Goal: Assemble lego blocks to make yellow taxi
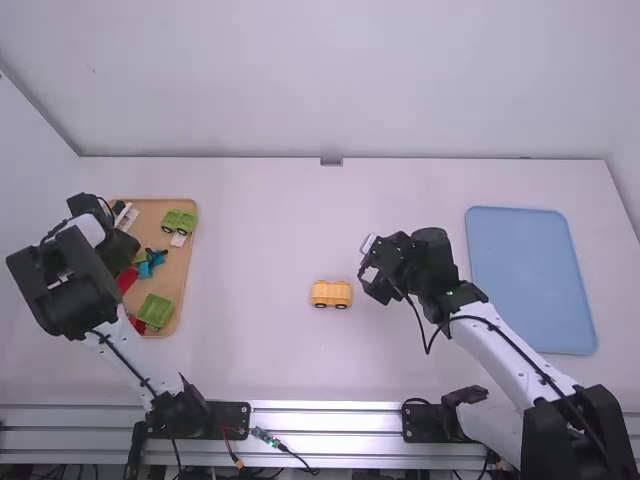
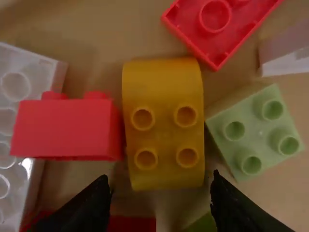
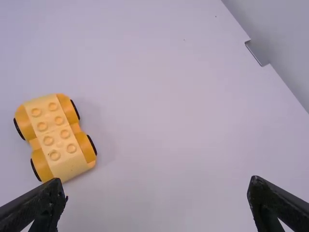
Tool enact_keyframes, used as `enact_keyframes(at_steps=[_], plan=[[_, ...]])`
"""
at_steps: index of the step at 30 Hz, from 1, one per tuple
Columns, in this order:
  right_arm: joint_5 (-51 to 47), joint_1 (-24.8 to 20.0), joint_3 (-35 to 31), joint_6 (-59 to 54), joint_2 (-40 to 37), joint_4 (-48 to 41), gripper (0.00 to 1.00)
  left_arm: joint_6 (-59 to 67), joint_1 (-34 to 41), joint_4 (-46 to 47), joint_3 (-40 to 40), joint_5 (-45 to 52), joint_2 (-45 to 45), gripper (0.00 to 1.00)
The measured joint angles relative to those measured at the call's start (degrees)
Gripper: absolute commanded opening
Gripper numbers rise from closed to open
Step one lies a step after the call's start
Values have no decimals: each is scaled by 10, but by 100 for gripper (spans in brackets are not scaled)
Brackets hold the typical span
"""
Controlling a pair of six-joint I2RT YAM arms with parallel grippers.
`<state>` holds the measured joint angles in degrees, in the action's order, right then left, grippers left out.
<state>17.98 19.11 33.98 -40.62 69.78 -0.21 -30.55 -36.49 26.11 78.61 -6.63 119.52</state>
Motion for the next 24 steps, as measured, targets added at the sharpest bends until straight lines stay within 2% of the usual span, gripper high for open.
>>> enact_keyframes(at_steps=[15, 22, 24], plan=[[-2, 0, 0, 0, 0, 0, 99, -10, 0, -39, 0, -42, 1, 52], [-2, 0, 0, 0, 0, 0, 99, -10, 0, -70, -9, -41, 1, 41], [-2, 0, 0, 0, 0, 0, 99, -12, 0, -73, -20, -41, 1, 30]])
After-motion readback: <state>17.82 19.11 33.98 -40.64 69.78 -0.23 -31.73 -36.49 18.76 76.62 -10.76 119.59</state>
